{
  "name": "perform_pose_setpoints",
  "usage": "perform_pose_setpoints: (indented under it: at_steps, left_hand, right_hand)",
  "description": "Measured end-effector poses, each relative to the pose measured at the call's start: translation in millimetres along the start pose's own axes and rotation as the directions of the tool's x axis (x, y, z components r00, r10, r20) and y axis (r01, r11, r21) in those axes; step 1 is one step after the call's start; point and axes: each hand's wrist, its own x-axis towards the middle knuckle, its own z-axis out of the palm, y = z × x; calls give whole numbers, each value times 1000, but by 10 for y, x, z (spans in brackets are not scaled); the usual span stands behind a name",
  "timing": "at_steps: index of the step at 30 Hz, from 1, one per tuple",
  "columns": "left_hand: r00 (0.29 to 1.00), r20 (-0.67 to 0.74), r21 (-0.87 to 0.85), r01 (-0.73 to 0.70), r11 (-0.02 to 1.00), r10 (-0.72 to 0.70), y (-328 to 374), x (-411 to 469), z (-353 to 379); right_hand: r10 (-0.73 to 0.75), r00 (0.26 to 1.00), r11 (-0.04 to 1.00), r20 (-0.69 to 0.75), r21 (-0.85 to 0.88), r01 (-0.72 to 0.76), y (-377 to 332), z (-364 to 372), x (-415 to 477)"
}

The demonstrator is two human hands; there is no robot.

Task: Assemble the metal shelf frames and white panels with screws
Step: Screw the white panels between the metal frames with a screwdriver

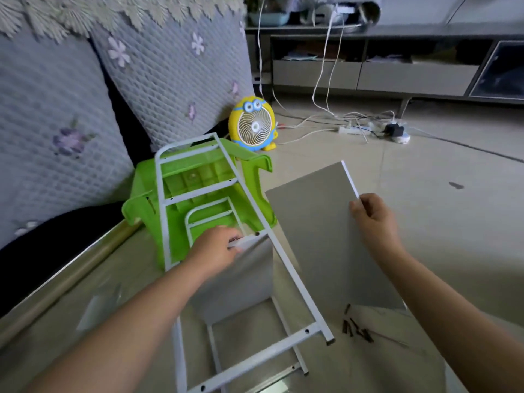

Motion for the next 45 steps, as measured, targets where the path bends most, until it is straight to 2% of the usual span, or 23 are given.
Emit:
perform_pose_setpoints:
  at_steps: [5,7,10,13,17,24,27,31,32,34,37,39,43,45]
  left_hand:
    - [974,177,187,-171,967,138,-129,-135,-197]
    - [965,221,247,-196,949,142,-199,-196,-265]
    - [940,314,235,-214,948,134,-323,-316,-394]
    - [878,468,227,-228,947,99,-403,-439,-530]
    - [785,620,298,-234,925,-1,-438,-533,-652]
    - [647,759,347,-302,888,-77,-420,-620,-635]
    - [627,772,358,-286,889,-109,-397,-594,-637]
    - [565,812,265,-136,955,-146,-419,-503,-661]
    - [575,807,228,-90,970,-136,-435,-484,-650]
    - [669,735,188,-48,981,-109,-476,-460,-608]
    - [870,487,211,-26,977,-82,-582,-387,-537]
    - [946,319,209,-3,978,-66,-648,-315,-489]
    - [997,50,177,51,983,-61,-675,-194,-439]
    - [998,-32,179,56,982,-51,-642,-144,-415]
  right_hand:
    - [-3,1000,1000,-12,-2,3,25,180,36]
    - [-1,1000,1000,-1,28,1,29,235,35]
    - [-31,999,999,33,29,30,-5,329,-5]
    - [-63,996,997,61,58,60,-35,456,-78]
    - [-80,990,996,118,41,76,45,649,-214]
    - [-26,979,985,202,172,-9,221,961,-518]
    - [-18,975,969,220,245,-38,248,1071,-609]
    - [-22,964,961,266,273,-54,289,1203,-741]
    - [-29,958,962,285,268,-51,329,1235,-755]
    - [-42,947,967,319,250,-41,379,1278,-770]
    - [-77,937,970,342,241,-8,377,1269,-756]
    - [-106,928,975,358,220,26,367,1239,-743]
    - [-103,910,995,401,58,87,263,1158,-640]
    - [-96,869,972,485,-144,188,177,1085,-499]
